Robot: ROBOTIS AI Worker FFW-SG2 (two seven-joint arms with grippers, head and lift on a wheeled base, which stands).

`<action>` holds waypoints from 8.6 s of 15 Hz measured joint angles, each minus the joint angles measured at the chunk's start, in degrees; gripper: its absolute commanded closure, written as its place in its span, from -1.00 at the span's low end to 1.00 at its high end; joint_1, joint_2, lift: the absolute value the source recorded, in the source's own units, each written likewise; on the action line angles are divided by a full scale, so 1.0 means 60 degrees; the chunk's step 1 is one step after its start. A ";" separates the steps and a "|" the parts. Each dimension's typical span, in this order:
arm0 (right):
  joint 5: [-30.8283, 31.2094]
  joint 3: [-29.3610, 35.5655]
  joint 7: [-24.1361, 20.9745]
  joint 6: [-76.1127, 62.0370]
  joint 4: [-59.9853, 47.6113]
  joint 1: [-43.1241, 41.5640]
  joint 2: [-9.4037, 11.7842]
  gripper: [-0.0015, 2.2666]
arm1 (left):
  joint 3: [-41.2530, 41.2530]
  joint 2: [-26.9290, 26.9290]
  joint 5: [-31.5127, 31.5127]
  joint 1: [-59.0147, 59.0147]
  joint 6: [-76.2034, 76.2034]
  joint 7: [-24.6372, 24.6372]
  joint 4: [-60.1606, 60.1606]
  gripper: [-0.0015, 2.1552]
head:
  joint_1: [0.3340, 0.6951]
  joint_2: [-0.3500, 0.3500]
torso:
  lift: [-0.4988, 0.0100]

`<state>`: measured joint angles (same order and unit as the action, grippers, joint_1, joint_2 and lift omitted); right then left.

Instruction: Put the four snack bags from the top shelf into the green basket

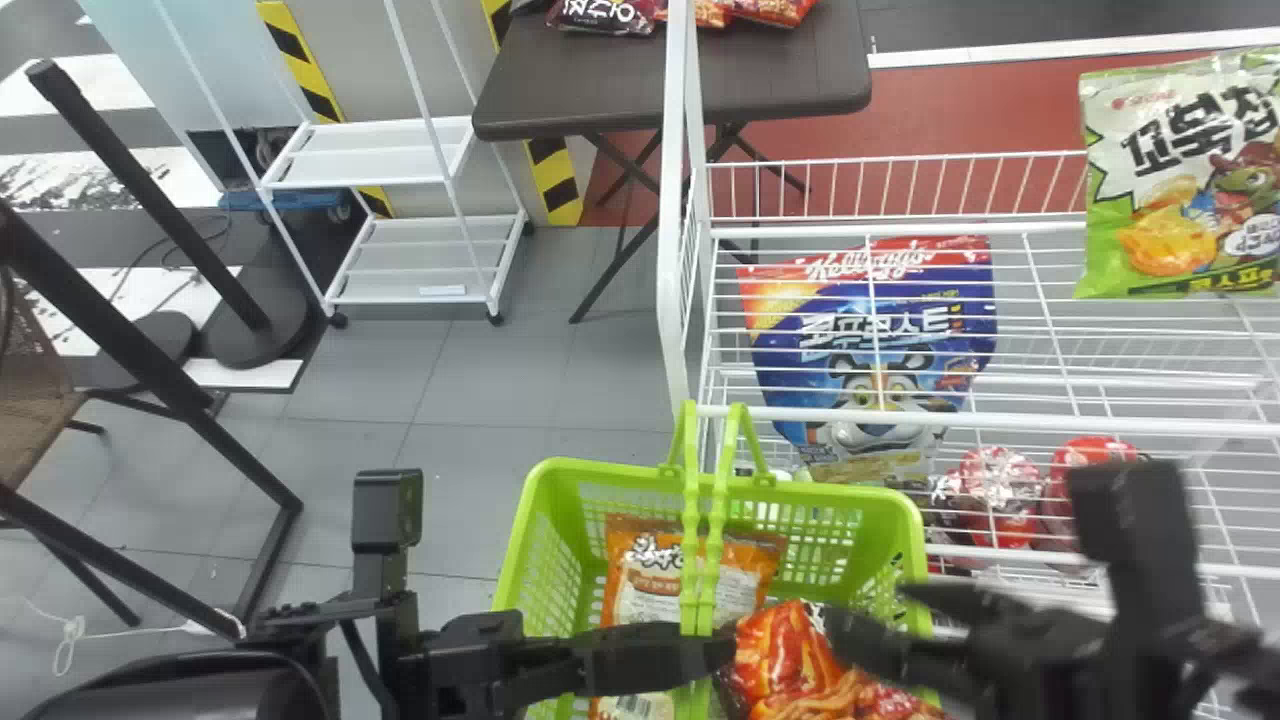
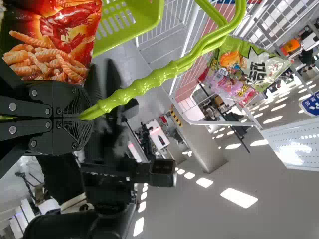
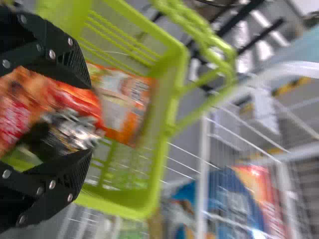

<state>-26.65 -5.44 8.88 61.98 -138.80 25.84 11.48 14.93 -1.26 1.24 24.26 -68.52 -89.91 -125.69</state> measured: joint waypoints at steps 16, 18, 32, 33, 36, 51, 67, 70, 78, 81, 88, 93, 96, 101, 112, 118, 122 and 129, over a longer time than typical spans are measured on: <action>0.4046 0.1773 -0.0528 -0.6970 1.0539 -0.7269 -0.0252 -0.76 | 0.0138 -0.0137 0.0275 0.0185 0.0028 0.0000 0.0009 0.99 | 1.00 -0.78 | 0.95; 0.4610 0.1738 -0.0564 -0.6878 1.1266 -0.7728 -0.0257 0.26 | 0.0054 -0.0149 0.0270 0.0086 0.0029 0.0000 0.0066 0.99 | 1.00 -0.81 | 0.95; 0.3073 0.2277 -0.0417 -0.4614 0.5954 -0.4855 -0.0422 0.98 | 0.0212 -0.0185 0.0345 0.0099 0.0017 0.0000 0.0089 0.99 | 1.00 -0.75 | 0.95; 0.2654 0.2352 -0.0378 -0.3789 0.4916 -0.4373 -0.0420 0.99 | 0.0254 -0.0185 0.0368 0.0088 0.0011 0.0000 0.0089 0.99 | 1.00 -0.73 | 0.95; 0.1361 0.2573 -0.0186 -0.0982 0.2405 -0.3178 -0.0408 0.99 | 0.0288 -0.0184 0.0380 0.0014 0.0021 0.0000 0.0094 0.99 | 1.00 -0.59 | 0.95; -0.2889 0.1735 0.0426 0.4488 0.0433 -0.1792 -0.0417 0.98 | -0.0187 0.0022 0.0517 -0.0347 -0.0480 0.0000 0.0335 0.99 | 1.00 0.17 | 0.95; -0.1072 -0.1857 0.0400 0.3638 0.3382 -0.3030 -0.0408 -0.96 | -0.0796 -0.0037 0.1104 0.0044 -0.1493 0.0000 -0.0422 0.99 | 1.00 0.59 | 0.95; -0.1167 -0.0464 0.0796 0.4509 0.2093 -0.2583 -0.0362 -0.95 | -0.0261 -0.0053 0.1186 0.0038 -0.1403 0.0000 -0.0407 0.99 | 1.00 0.42 | 0.95; -0.1824 0.4120 0.1347 0.3284 0.1484 -0.2769 -0.0434 -0.93 | 0.0784 -0.0098 0.1493 0.0079 -0.1276 0.0000 -0.0260 0.99 | 1.00 -0.36 | 0.95; 0.0324 0.4235 0.1354 0.0233 0.3118 -0.3703 -0.0438 -0.93 | 0.0906 -0.0128 0.1532 0.0141 -0.1209 0.0000 -0.0148 0.99 | 1.00 -0.65 | 0.95; 0.4460 0.3718 0.0442 -0.4104 0.7788 -0.6578 -0.0462 -0.93 | 0.0988 -0.0169 0.1605 0.0301 -0.0773 0.0000 0.0356 0.99 | 1.00 -0.99 | 0.95; 0.6304 0.3376 -0.0368 -0.5052 1.0419 -0.8095 -0.0457 -0.93 | 0.1192 -0.0165 0.1762 0.0320 -0.0471 0.0000 0.0740 0.99 | 1.00 -1.00 | 0.95; 0.6972 0.3222 -0.0823 -0.5313 1.2026 -0.8913 -0.0462 -0.68 | 0.1257 -0.0150 0.1838 0.0347 -0.0114 0.0000 0.1042 0.99 | 1.00 -1.00 | 0.95; 0.7091 0.3425 -0.1107 -0.5431 1.2509 -0.8955 -0.0543 0.98 | 0.1459 -0.0145 0.2058 0.0482 0.0338 0.0000 0.1450 0.99 | 1.00 -1.00 | 0.95; 0.4221 0.3719 -0.0780 -0.3096 0.5782 -0.5087 -0.0597 0.98 | 0.1589 -0.0120 0.2428 0.0776 0.0527 0.0000 0.1358 0.99 | 1.00 -1.00 | 0.95; 0.1603 0.3492 -0.0645 0.0710 0.1159 -0.3489 -0.0732 0.98 | 0.1421 -0.0072 0.2394 0.0440 0.0507 0.0000 0.1336 0.99 | 1.00 -0.70 | 0.95; 0.0064 0.2849 -0.0645 0.3705 -0.0456 -0.2833 -0.1001 0.98 | 0.1219 -0.0066 0.2267 0.0148 0.0496 0.0000 0.1396 0.99 | 1.00 -0.28 | 0.95; -0.1396 0.1503 -0.0649 0.4633 -0.1224 -0.3039 -0.1664 0.98 | 0.0659 -0.0043 0.1845 -0.0227 0.0359 0.0000 0.1428 0.99 | 1.00 0.22 | 0.95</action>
<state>-35.03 3.58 4.99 89.79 -146.14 7.61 1.49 18.89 -1.53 12.31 22.90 -66.36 -89.91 -117.12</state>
